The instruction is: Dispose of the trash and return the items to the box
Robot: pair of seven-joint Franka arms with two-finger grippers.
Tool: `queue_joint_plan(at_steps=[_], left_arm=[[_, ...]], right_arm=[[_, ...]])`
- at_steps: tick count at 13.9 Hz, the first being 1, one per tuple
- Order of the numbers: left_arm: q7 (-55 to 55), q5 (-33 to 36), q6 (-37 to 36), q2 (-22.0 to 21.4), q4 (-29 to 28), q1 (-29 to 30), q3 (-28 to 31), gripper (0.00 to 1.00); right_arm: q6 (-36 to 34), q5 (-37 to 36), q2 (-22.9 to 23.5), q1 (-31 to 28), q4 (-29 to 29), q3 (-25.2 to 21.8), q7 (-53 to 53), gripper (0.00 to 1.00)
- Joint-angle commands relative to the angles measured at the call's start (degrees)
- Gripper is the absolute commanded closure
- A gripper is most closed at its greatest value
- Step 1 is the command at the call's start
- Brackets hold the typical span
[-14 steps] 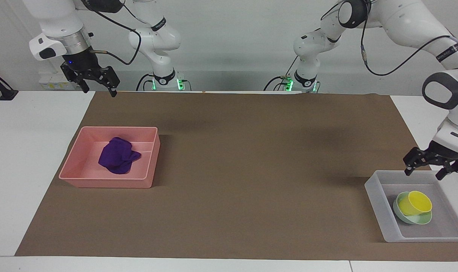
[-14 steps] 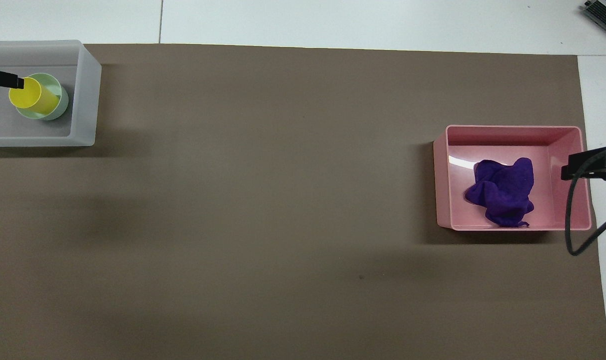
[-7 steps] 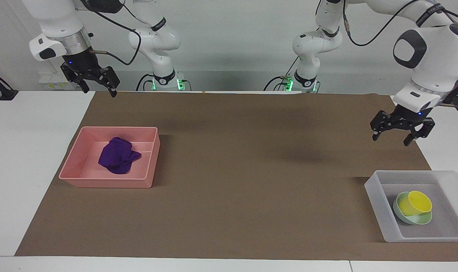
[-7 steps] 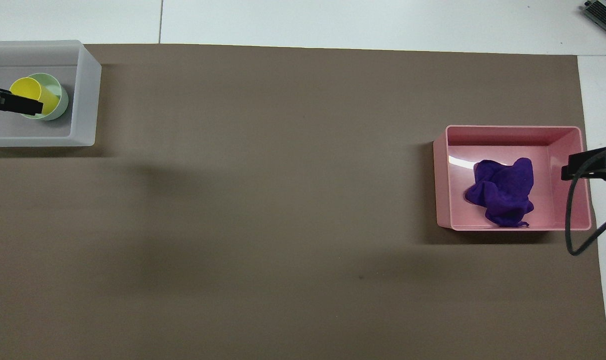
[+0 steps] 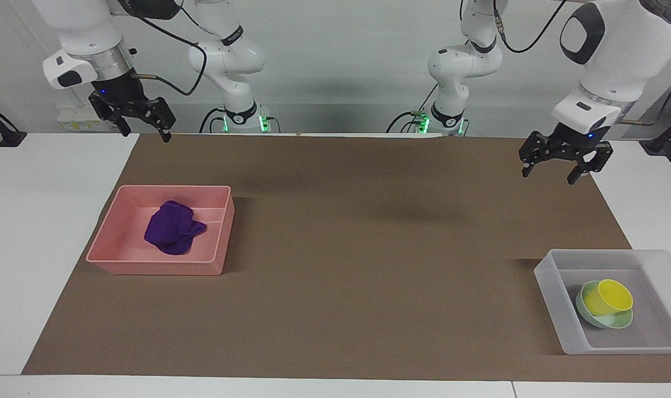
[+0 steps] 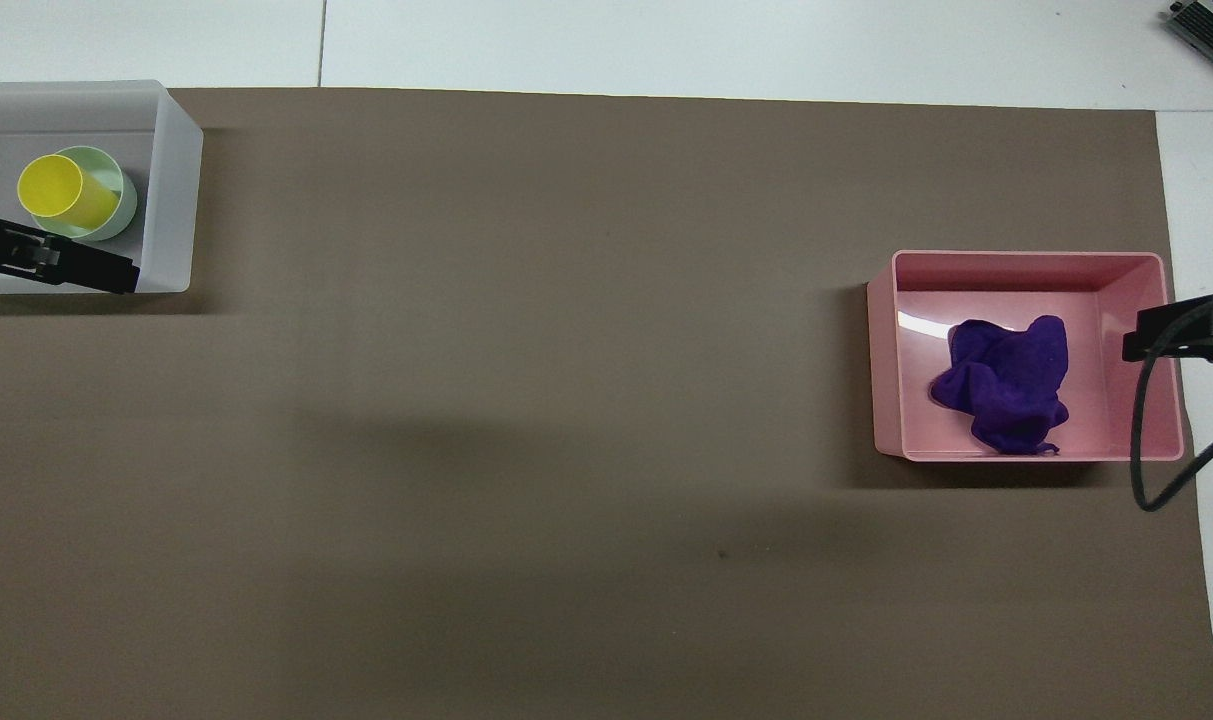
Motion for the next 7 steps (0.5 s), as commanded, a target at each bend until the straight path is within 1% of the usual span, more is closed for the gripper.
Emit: queue_joint_plan(at_steps=[1,2,3,6,7], left_arm=[[-0.5,-0.2,-3.7,-1.4,0.7,-0.7,0.5,0.00],[-0.6,-0.2,-5.1,-1.9,0.7,-0.8,0.6,0.00],[-0.6,-0.2,-6.3,-2.7,0.6,-2.4,1.3,0.00],[-0.7,-0.2,-7.4,-4.1,0.0,-12.1,10.9,0.00],[-0.6,-0.2,-7.6,-4.2,-0.3,-13.1,11.9,0.00]], right_arm=[[0.4,0.6,-1.0,0.1,-1.2,-0.4,0.6,0.00],[0.4,0.6,-1.0,0.1,-1.2,-0.4,0.6,0.00],[0.4,0.6,-1.0,0.1,-1.2,-0.4,0.6,0.00],[0.4,0.6,-1.0,0.1,-1.3,-0.4,0.6,0.00],[0.5,0.6,-1.0,0.1,-1.3,-0.4,0.6,0.00]])
